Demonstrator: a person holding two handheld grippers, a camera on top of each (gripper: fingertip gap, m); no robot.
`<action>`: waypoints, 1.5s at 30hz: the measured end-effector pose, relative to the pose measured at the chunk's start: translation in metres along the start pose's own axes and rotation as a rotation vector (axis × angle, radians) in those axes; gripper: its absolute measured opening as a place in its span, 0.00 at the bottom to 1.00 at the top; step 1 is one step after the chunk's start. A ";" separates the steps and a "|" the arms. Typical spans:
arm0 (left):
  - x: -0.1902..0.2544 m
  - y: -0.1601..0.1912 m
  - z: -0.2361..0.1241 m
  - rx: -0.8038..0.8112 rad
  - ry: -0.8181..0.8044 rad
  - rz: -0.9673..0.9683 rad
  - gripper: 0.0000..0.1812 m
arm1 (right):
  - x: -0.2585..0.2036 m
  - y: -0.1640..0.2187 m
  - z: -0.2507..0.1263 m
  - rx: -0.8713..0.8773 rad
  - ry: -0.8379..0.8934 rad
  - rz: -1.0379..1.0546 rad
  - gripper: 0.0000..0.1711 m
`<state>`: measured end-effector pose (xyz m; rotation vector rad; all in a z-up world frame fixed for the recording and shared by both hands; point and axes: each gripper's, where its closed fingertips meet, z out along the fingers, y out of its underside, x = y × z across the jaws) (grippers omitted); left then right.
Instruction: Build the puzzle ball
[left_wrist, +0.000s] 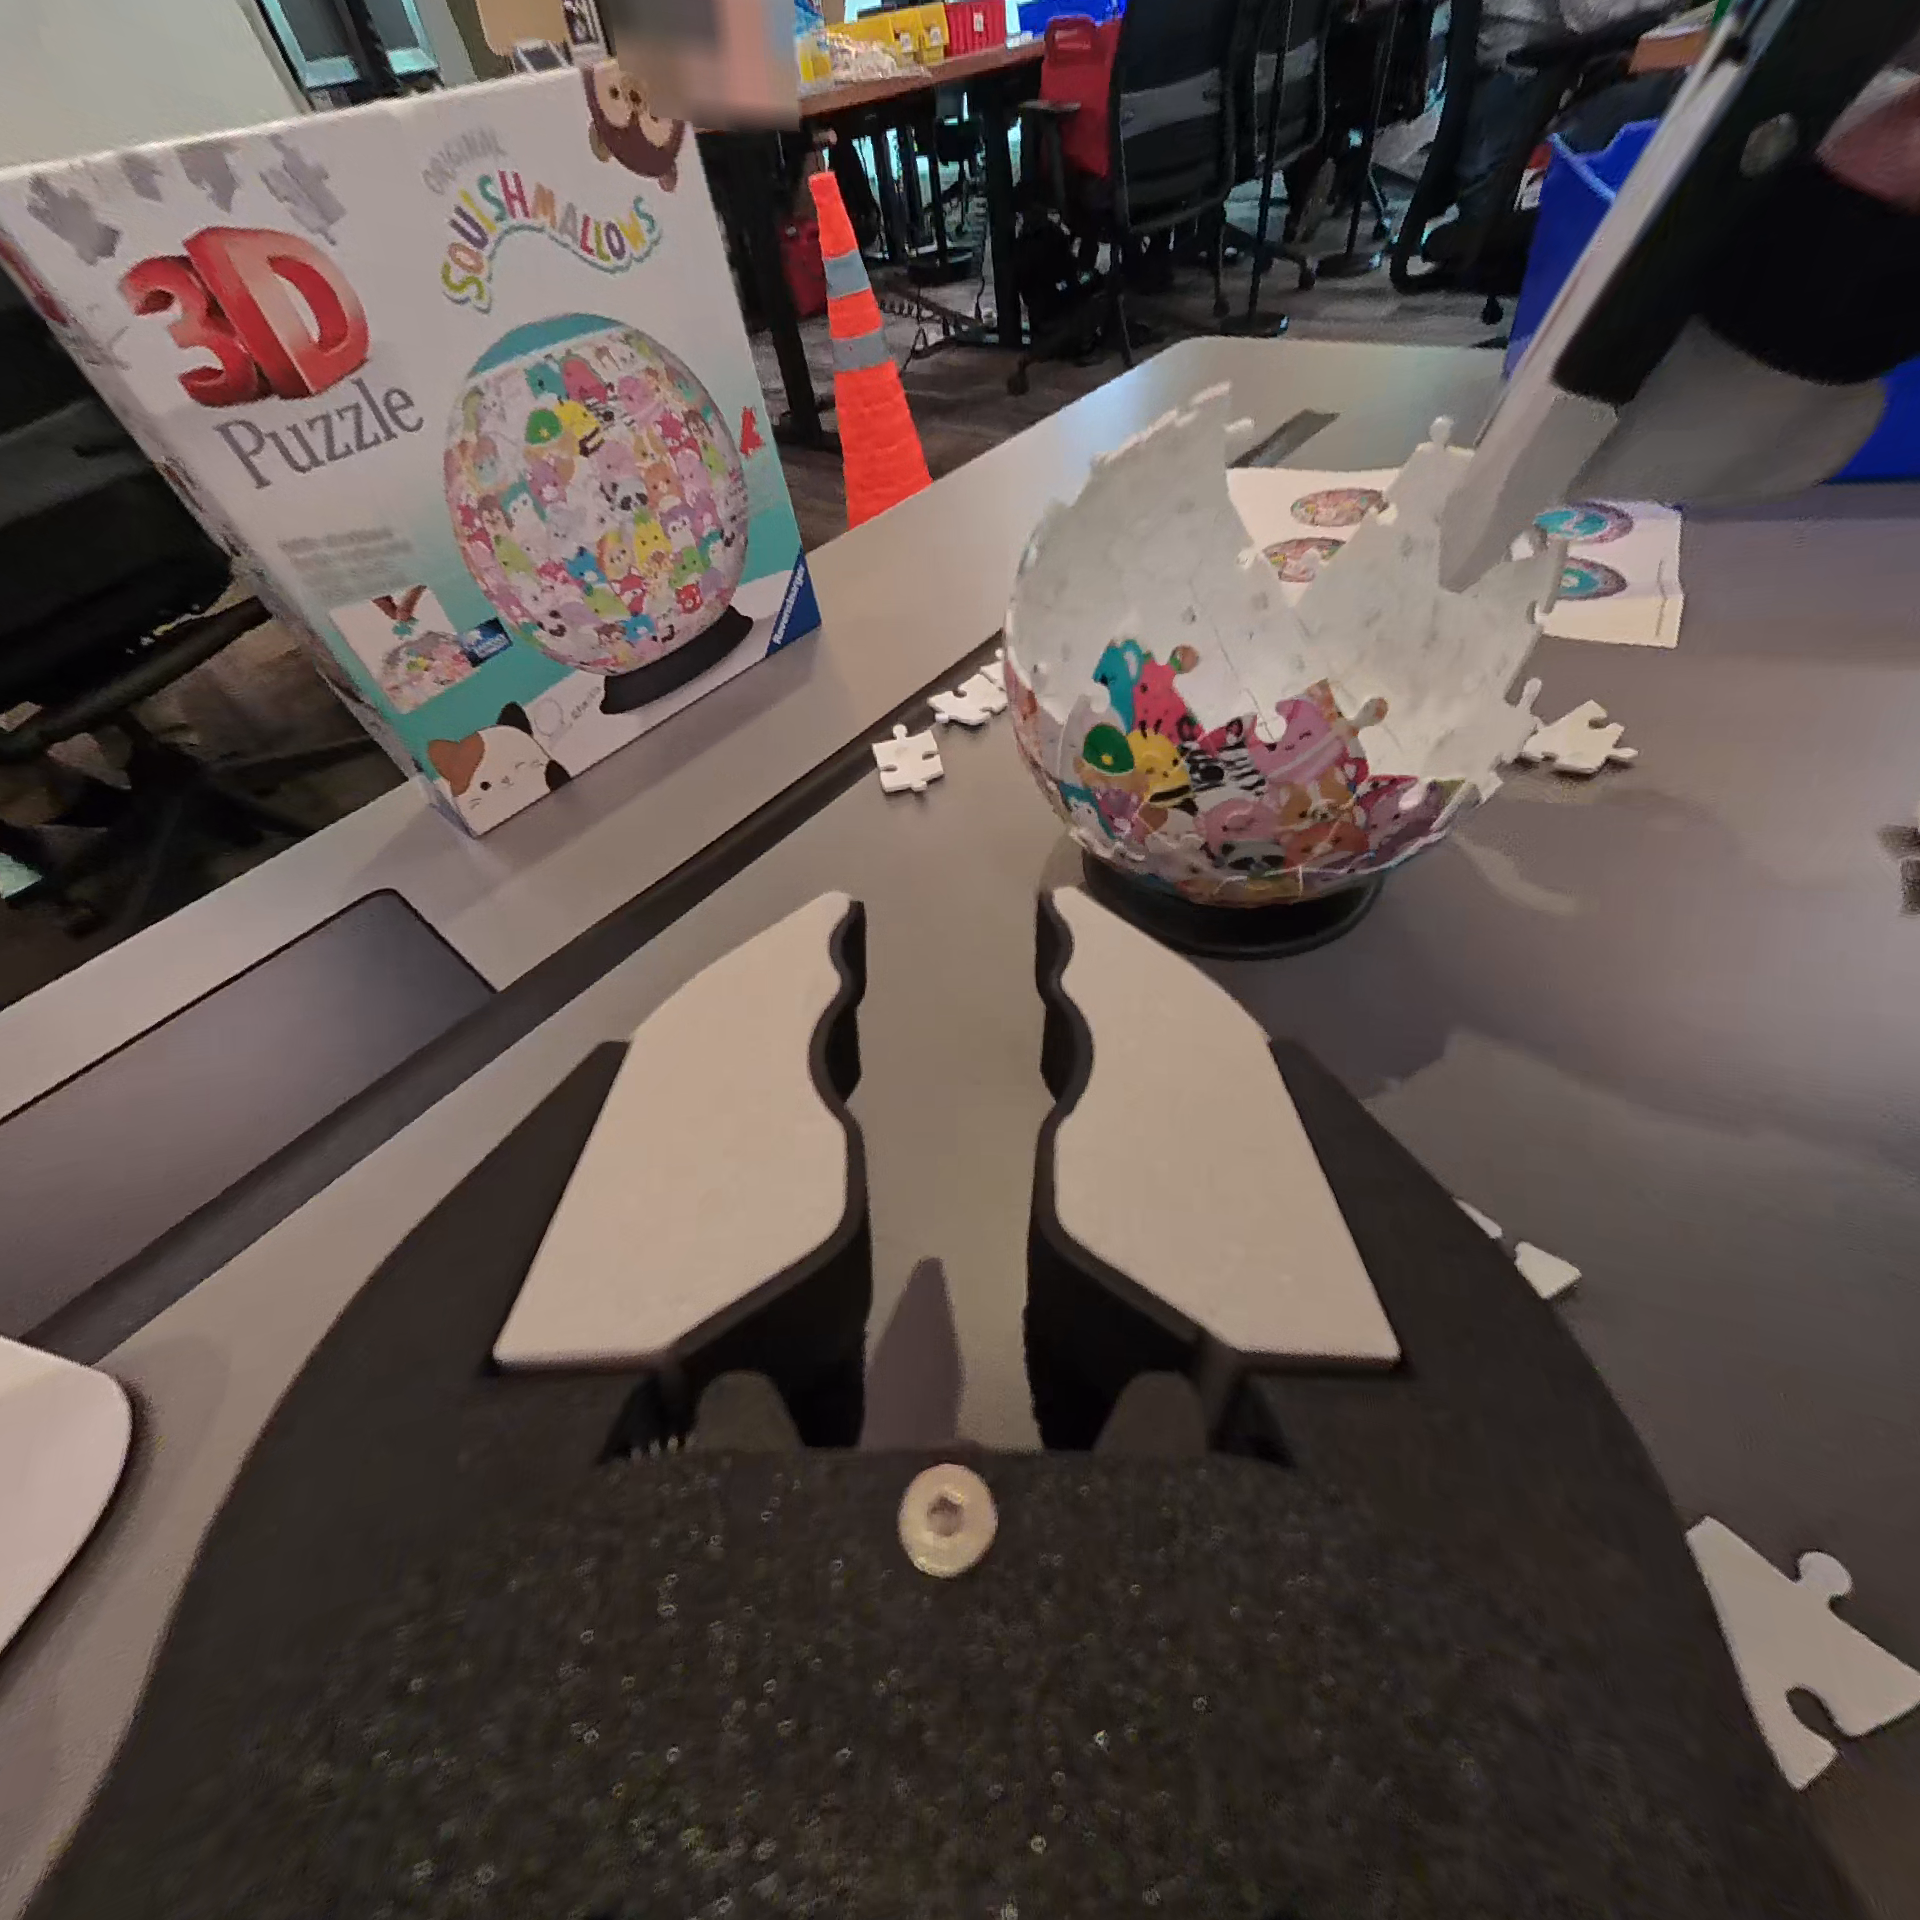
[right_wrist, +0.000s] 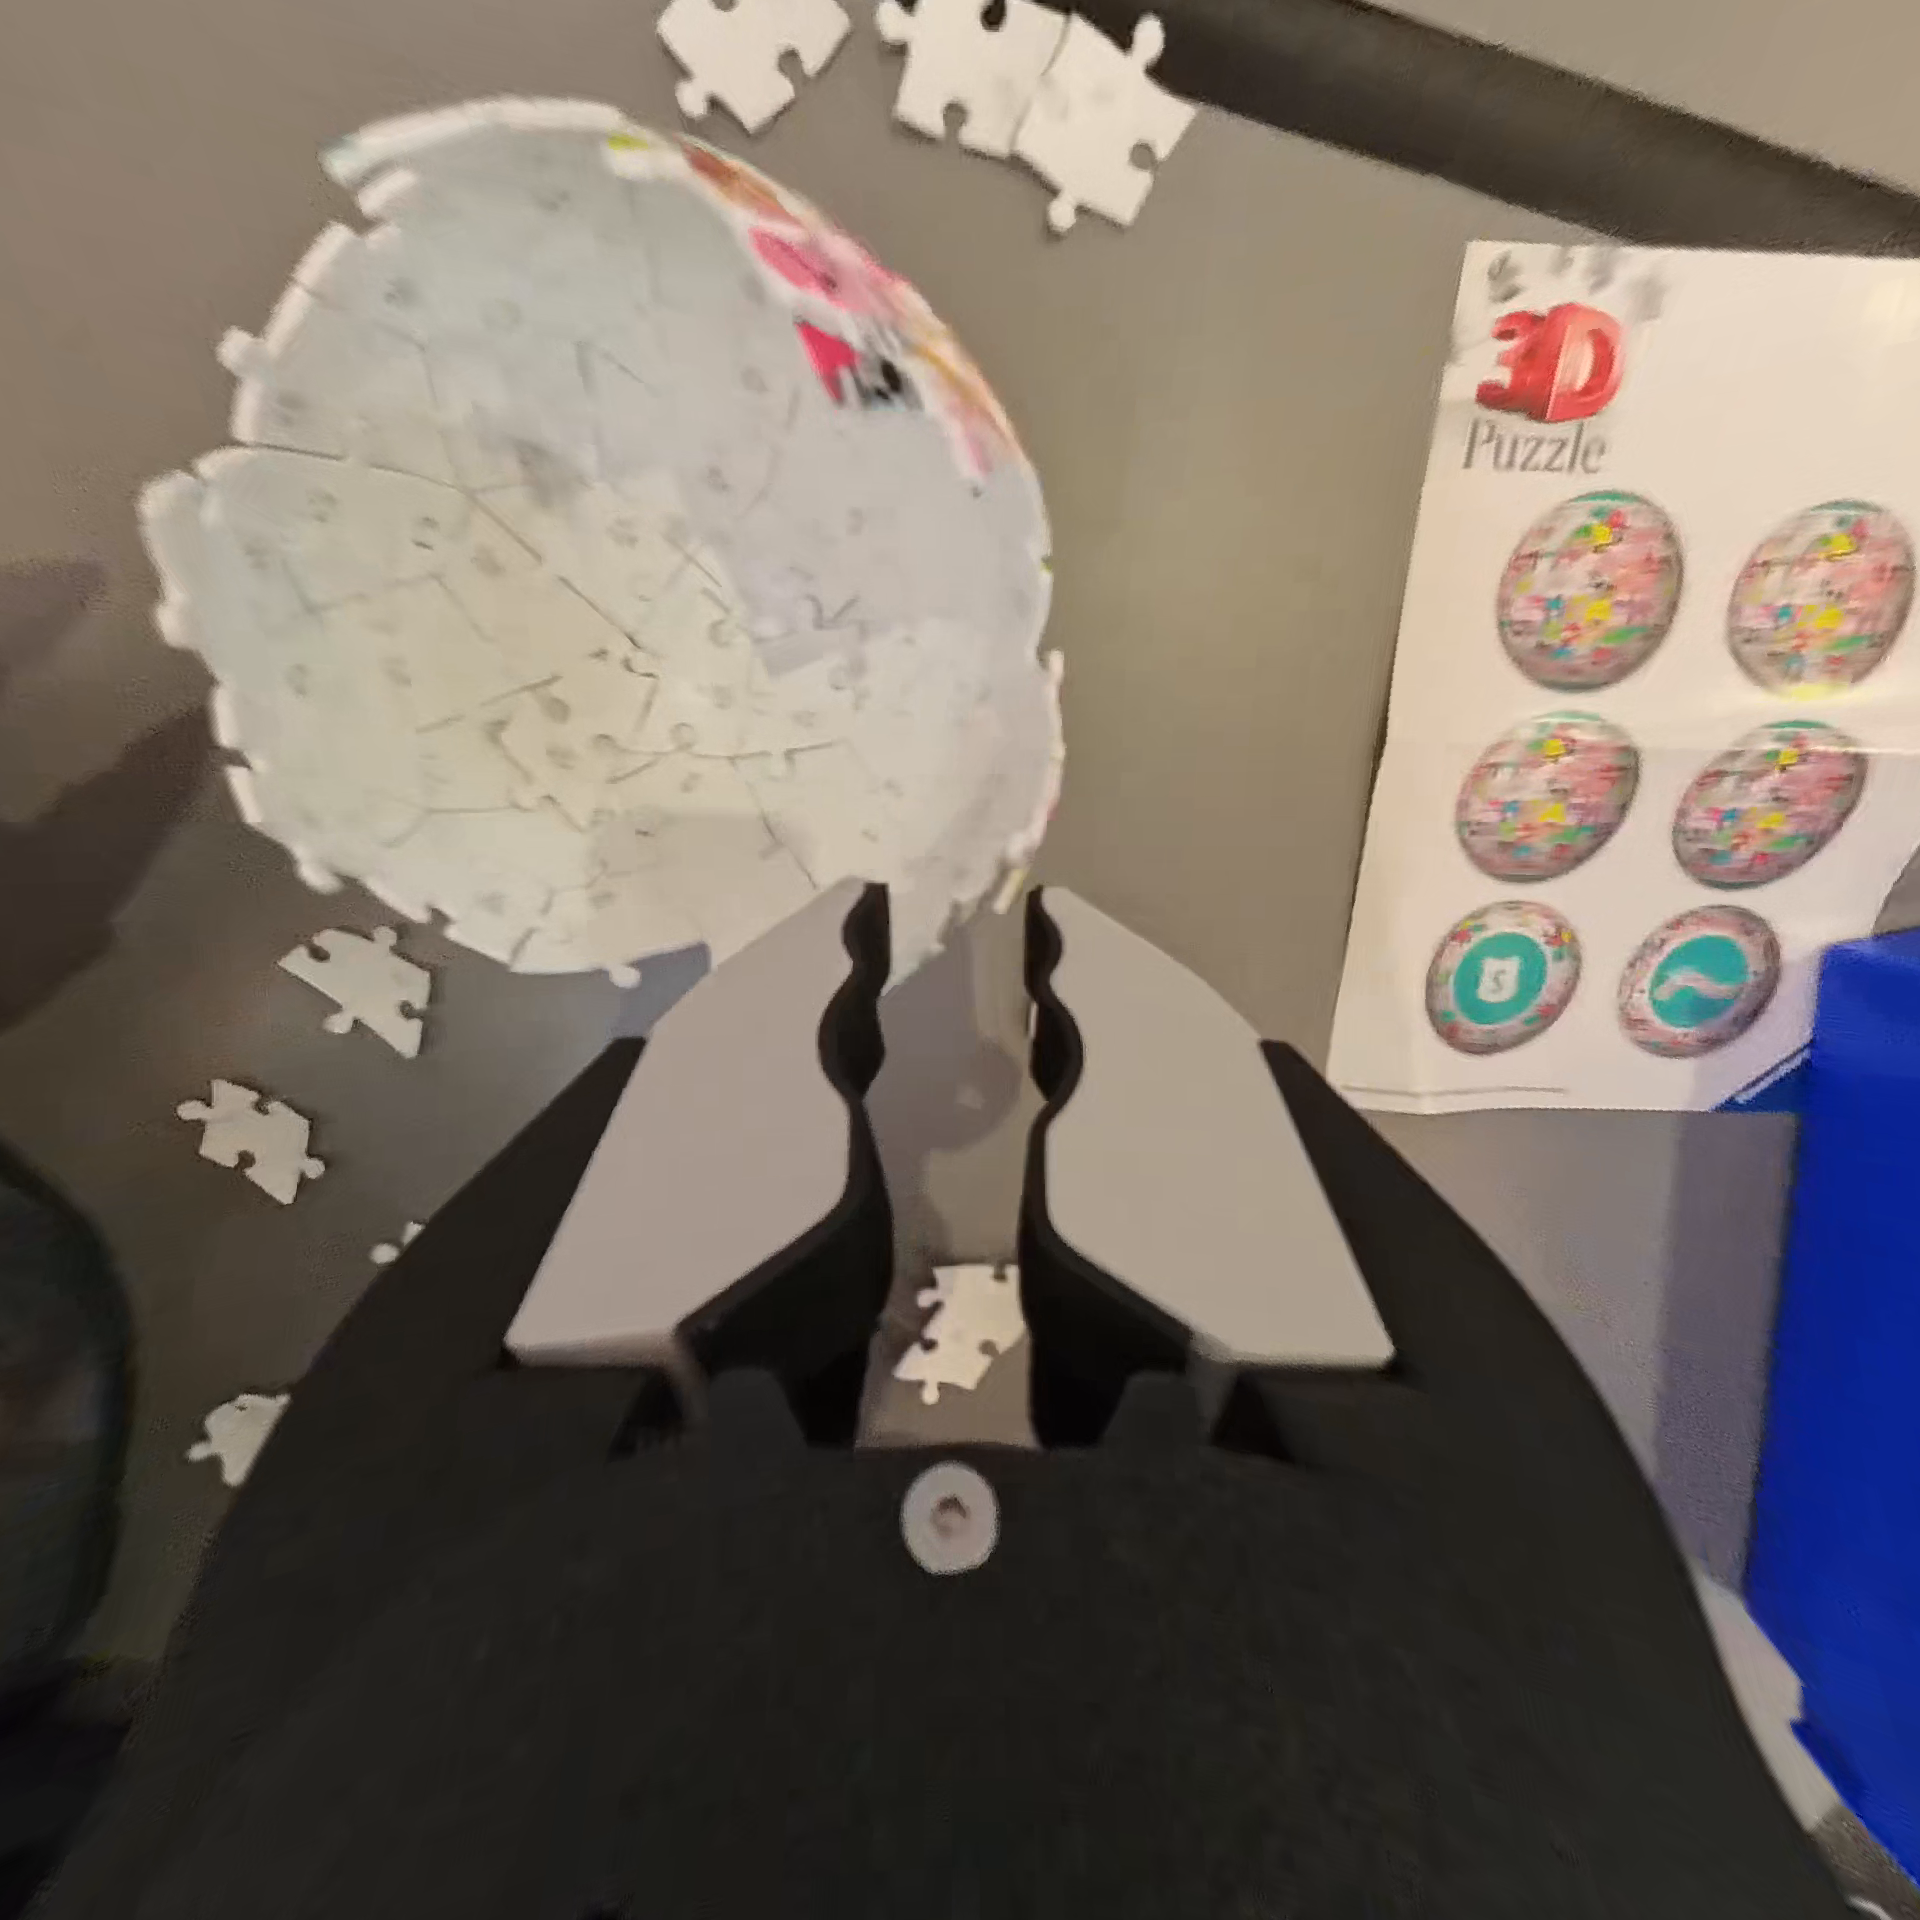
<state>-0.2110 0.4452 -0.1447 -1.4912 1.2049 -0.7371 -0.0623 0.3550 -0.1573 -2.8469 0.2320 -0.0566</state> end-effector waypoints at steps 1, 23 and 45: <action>0.001 0.000 0.000 -0.004 0.000 -0.001 0.17 | -0.001 -0.002 -0.001 0.012 0.016 -0.012 0.13; -0.002 0.009 0.003 -0.050 -0.016 -0.026 0.17 | 0.013 -0.038 0.007 -0.071 0.095 -0.368 0.12; -0.002 0.012 0.004 -0.062 -0.010 -0.036 0.17 | 0.018 -0.048 0.010 -0.140 0.202 -0.374 0.02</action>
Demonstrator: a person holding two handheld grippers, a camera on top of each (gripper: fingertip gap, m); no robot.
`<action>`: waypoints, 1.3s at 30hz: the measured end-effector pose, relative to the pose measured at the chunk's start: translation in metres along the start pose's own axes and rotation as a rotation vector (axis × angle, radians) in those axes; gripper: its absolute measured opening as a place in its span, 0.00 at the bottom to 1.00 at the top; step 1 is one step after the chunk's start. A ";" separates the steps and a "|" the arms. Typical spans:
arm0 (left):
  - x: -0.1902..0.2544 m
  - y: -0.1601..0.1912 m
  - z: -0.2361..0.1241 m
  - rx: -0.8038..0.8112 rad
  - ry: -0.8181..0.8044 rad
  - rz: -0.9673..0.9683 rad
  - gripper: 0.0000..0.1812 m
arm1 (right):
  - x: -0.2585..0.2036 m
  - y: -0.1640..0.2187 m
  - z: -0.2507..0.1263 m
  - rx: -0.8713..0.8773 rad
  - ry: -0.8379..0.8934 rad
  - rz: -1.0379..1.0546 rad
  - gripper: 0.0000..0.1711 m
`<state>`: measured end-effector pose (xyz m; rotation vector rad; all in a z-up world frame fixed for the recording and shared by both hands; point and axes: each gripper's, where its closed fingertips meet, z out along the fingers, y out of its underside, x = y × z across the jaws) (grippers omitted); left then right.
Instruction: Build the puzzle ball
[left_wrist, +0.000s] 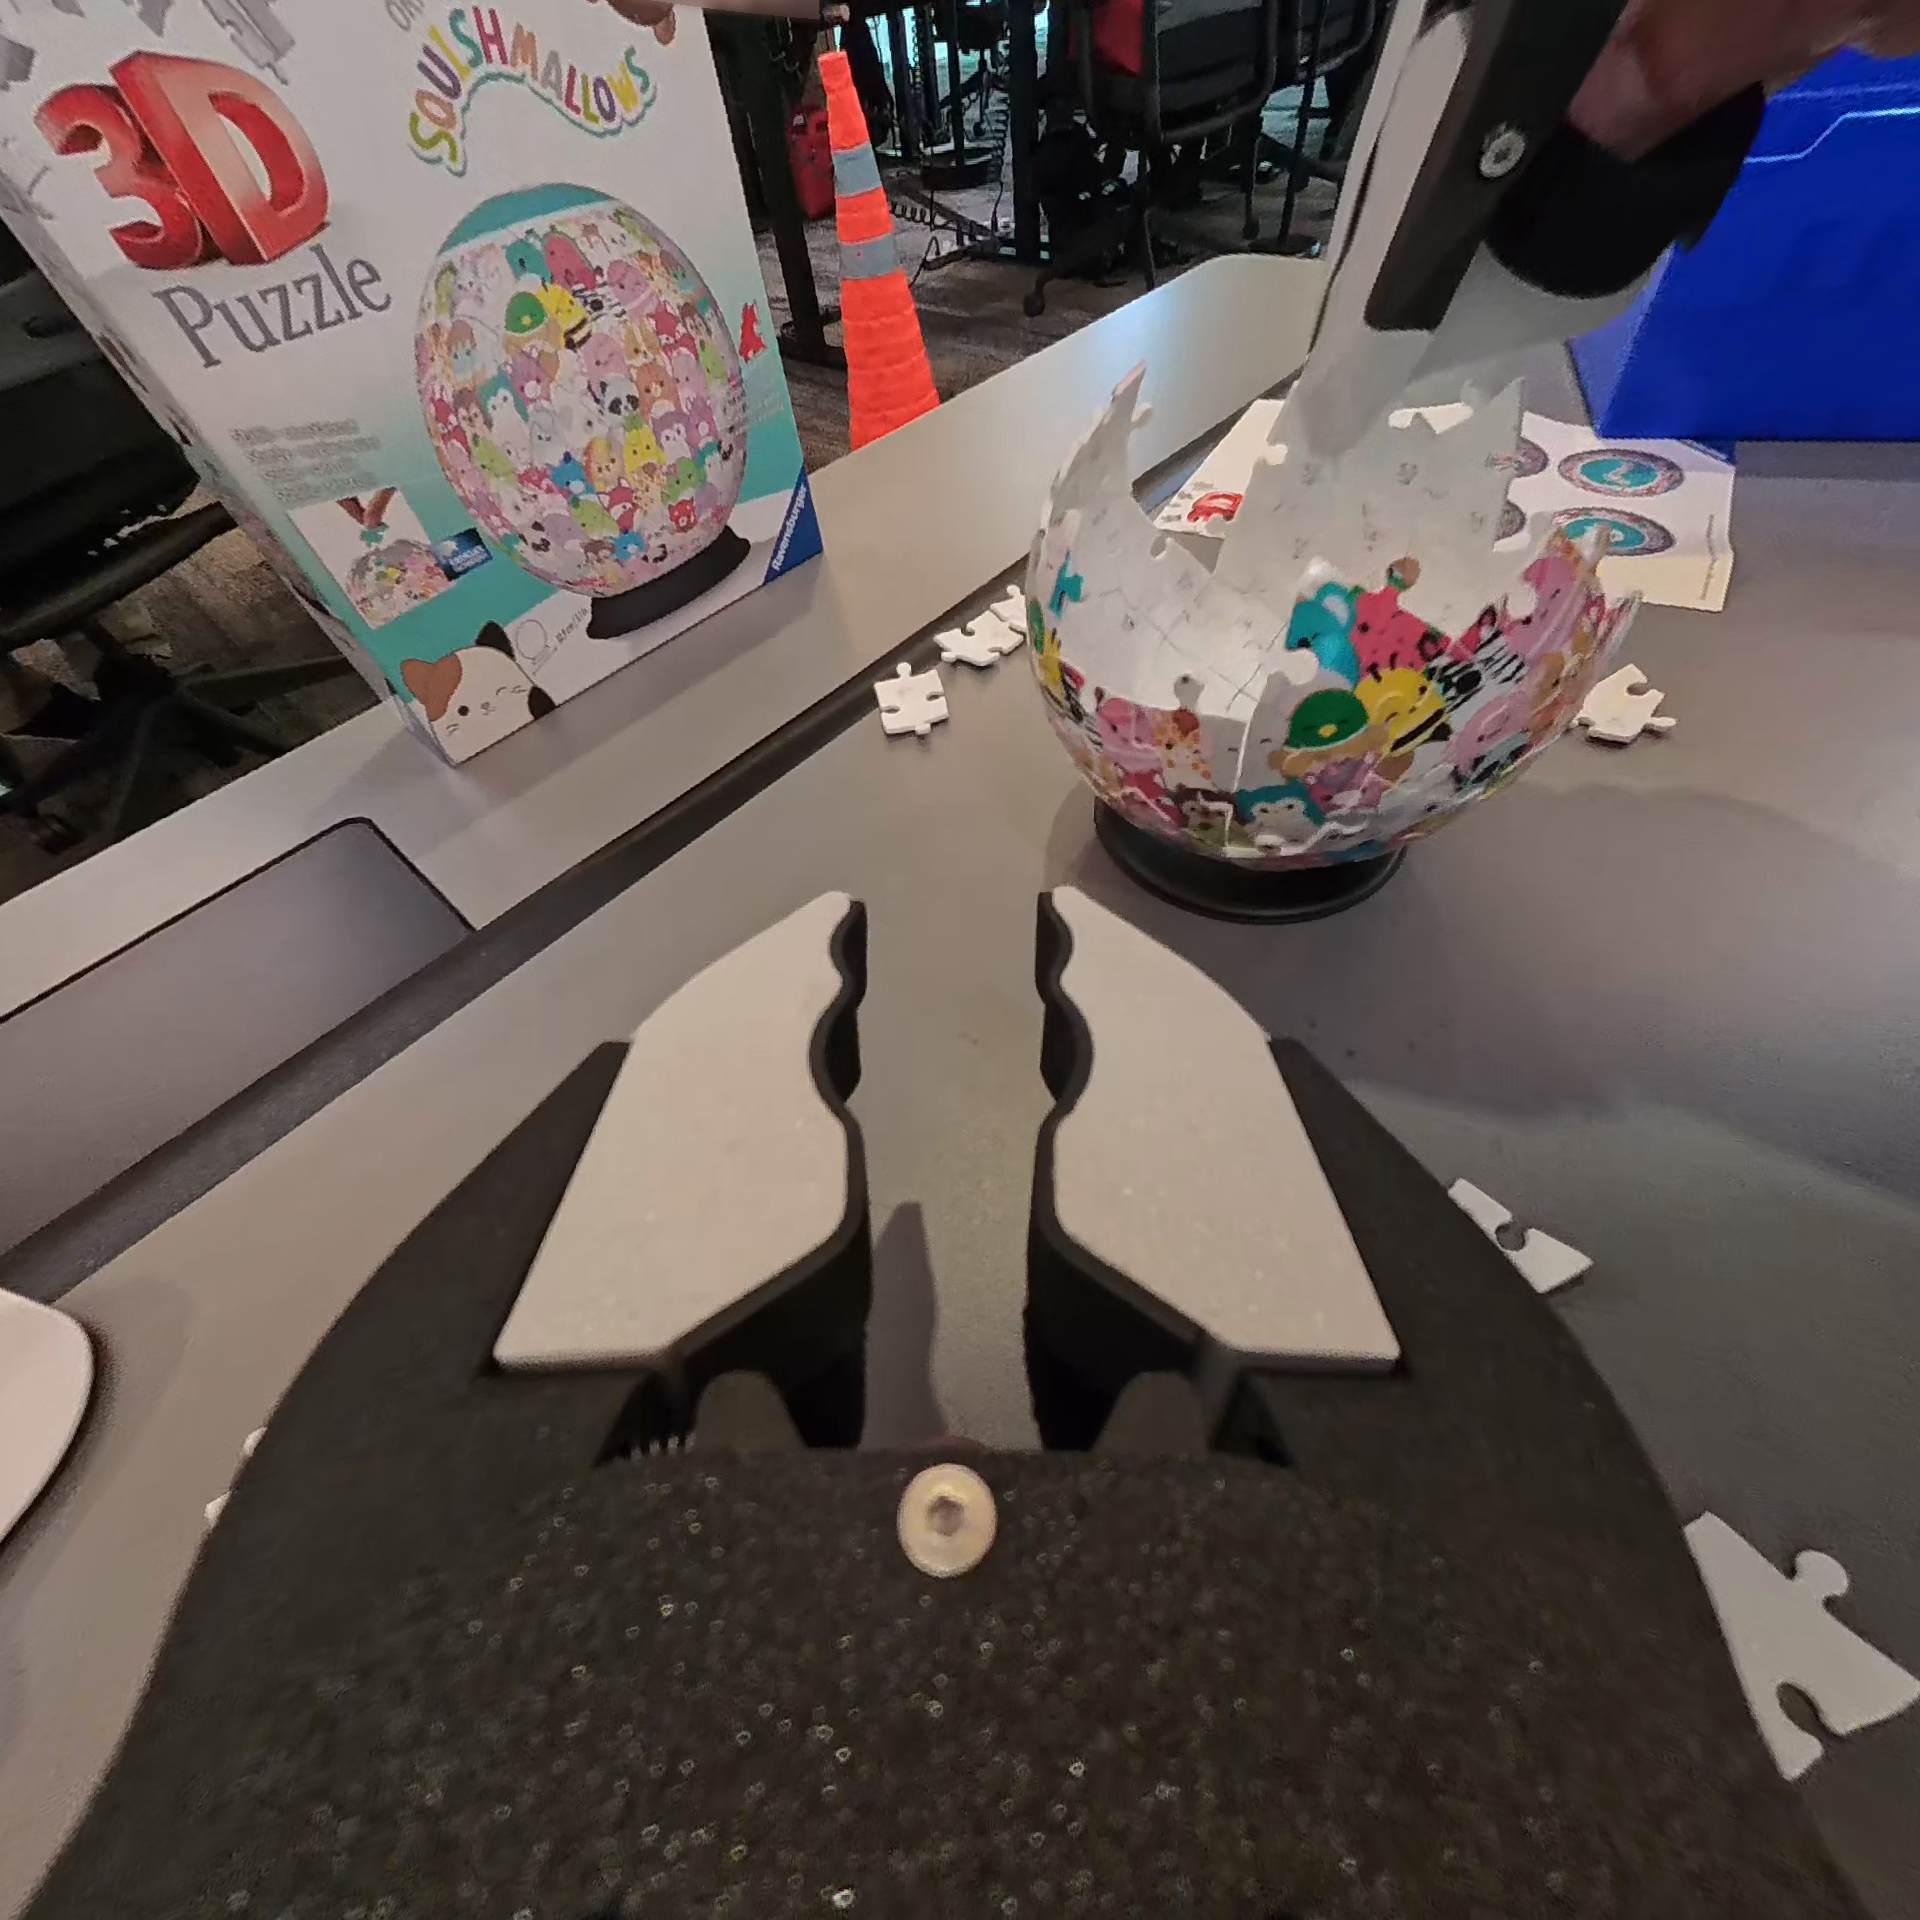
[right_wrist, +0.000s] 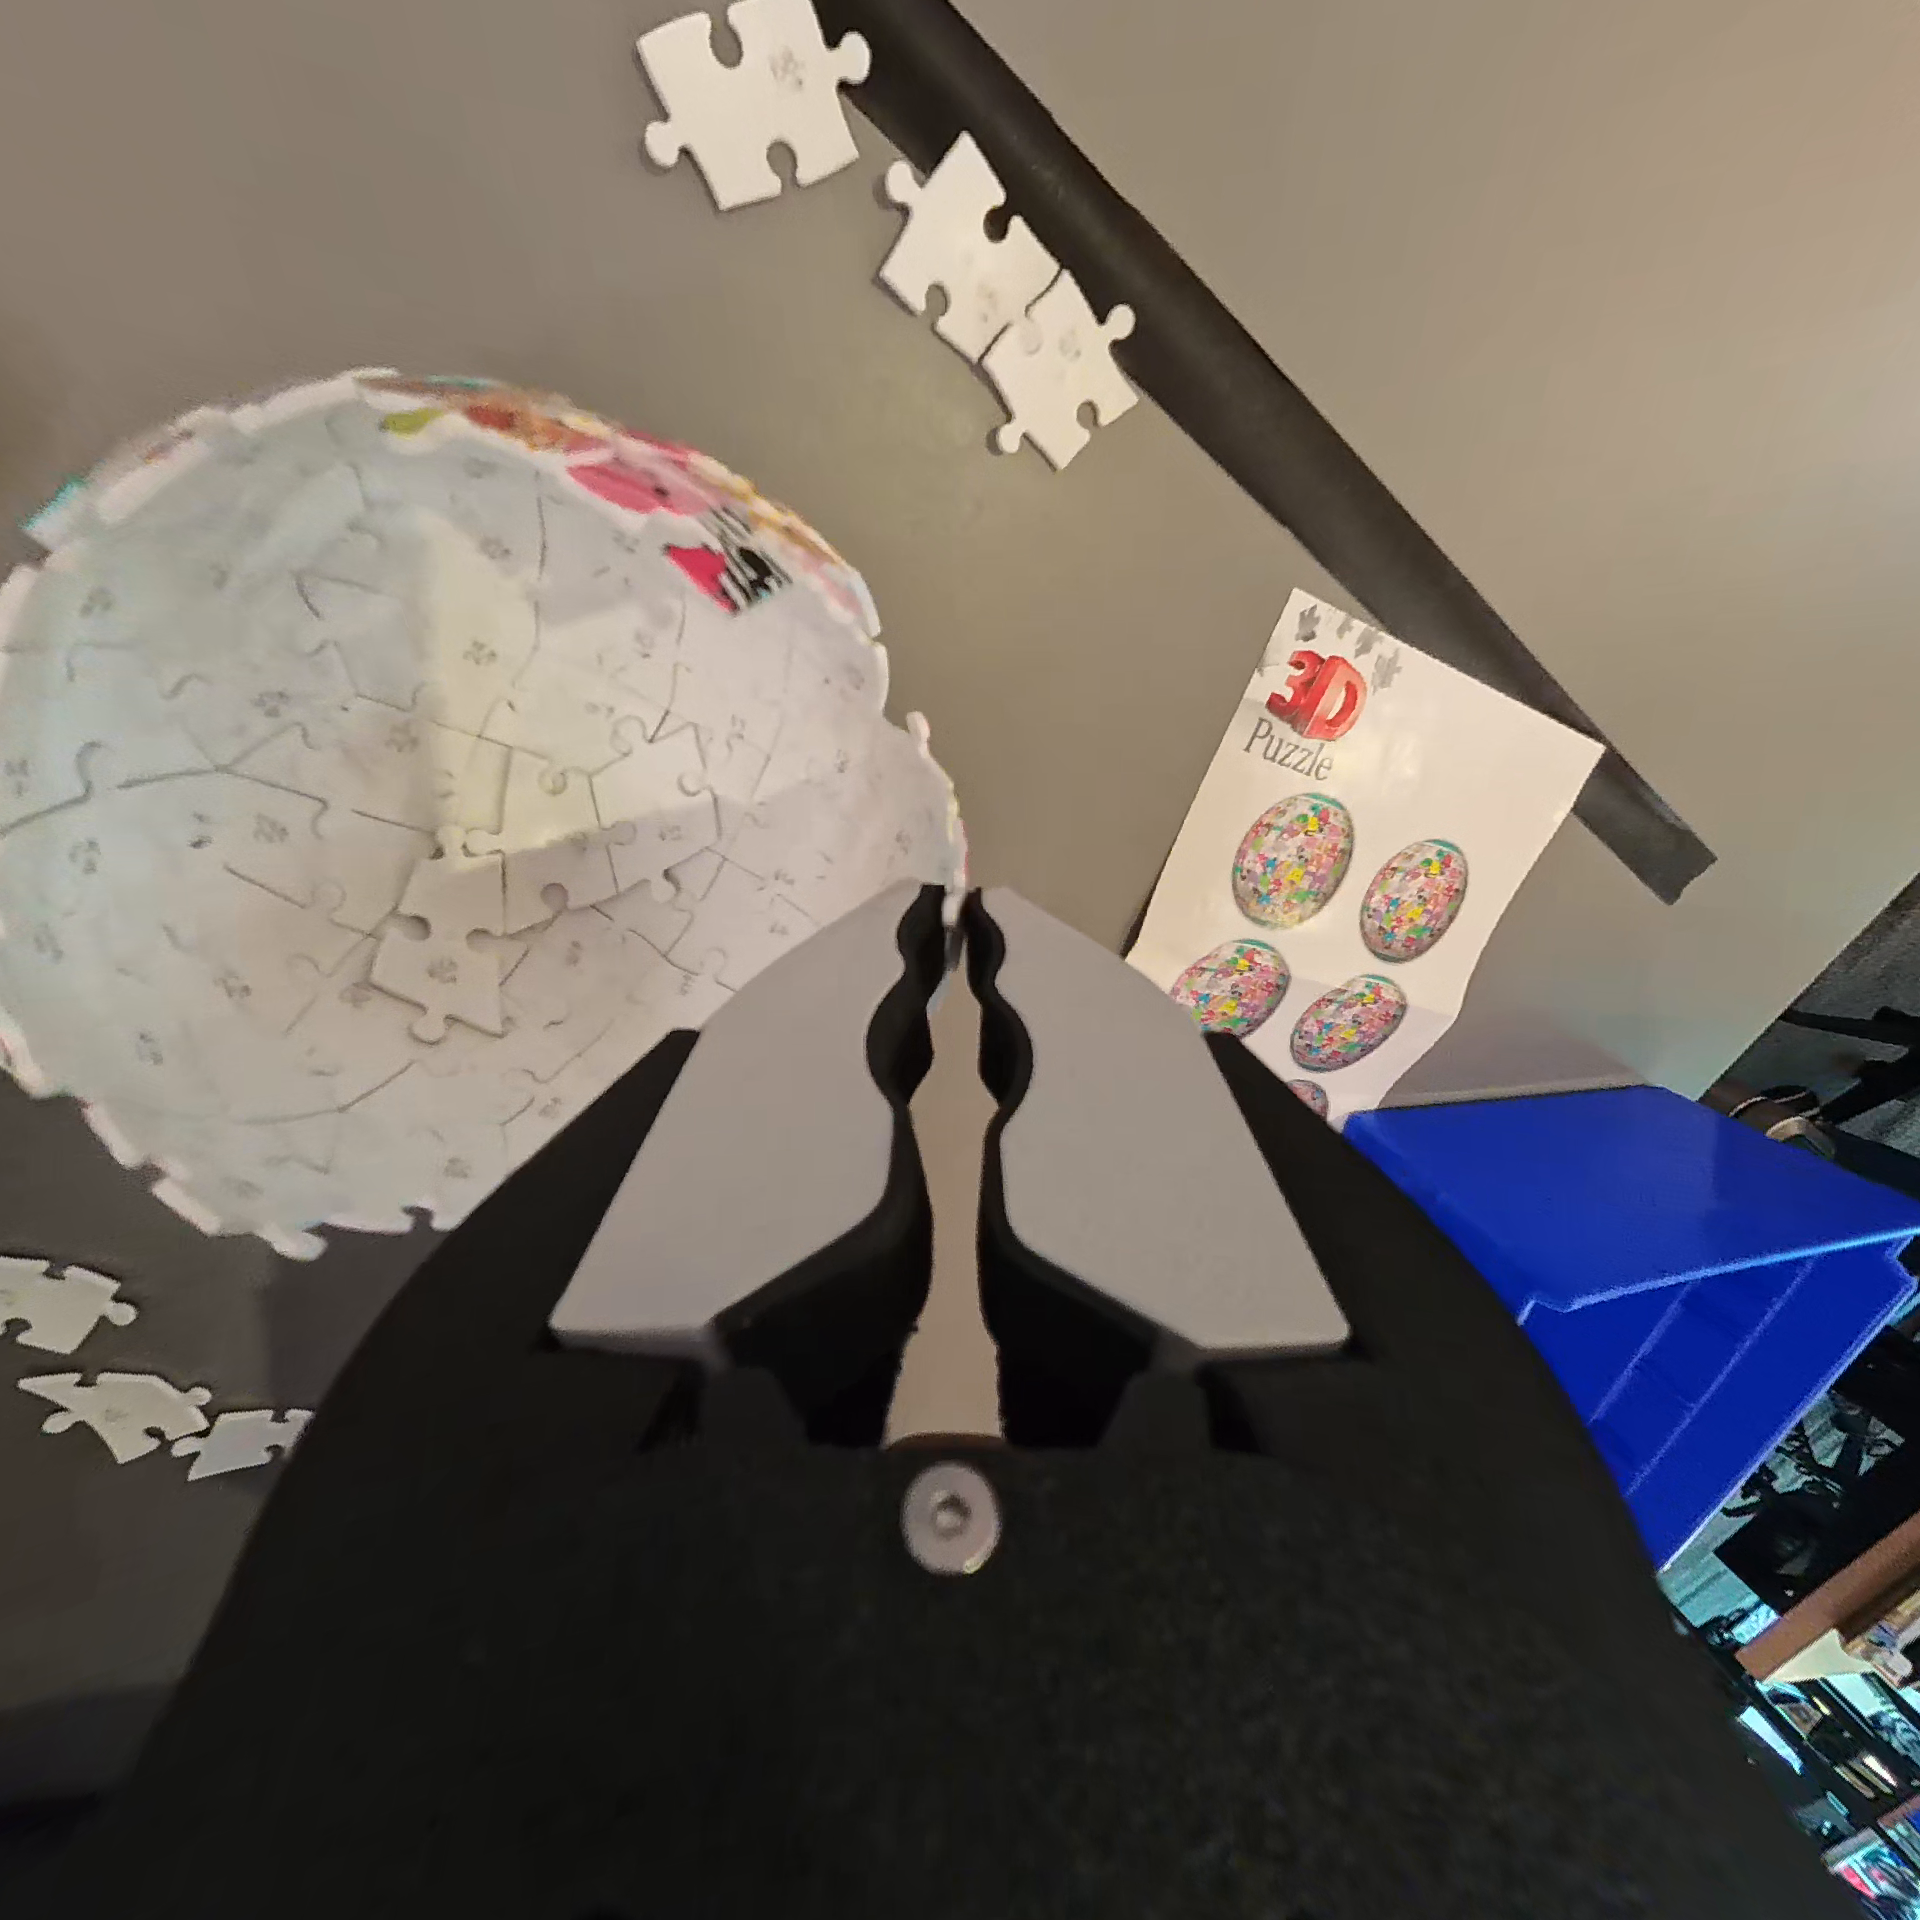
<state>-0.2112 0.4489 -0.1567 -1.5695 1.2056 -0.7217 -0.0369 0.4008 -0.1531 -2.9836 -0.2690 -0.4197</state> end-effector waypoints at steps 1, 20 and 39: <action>0.000 0.000 0.000 0.002 -0.001 0.001 0.17 | 0.000 0.000 0.000 -0.004 -0.004 0.003 0.02; 0.002 0.003 0.002 -0.013 0.008 0.004 0.17 | -0.004 0.000 0.011 -0.048 -0.033 0.015 0.02; 0.005 0.009 0.007 -0.050 0.010 0.034 0.17 | -0.023 0.045 -0.033 0.249 -0.151 0.135 0.21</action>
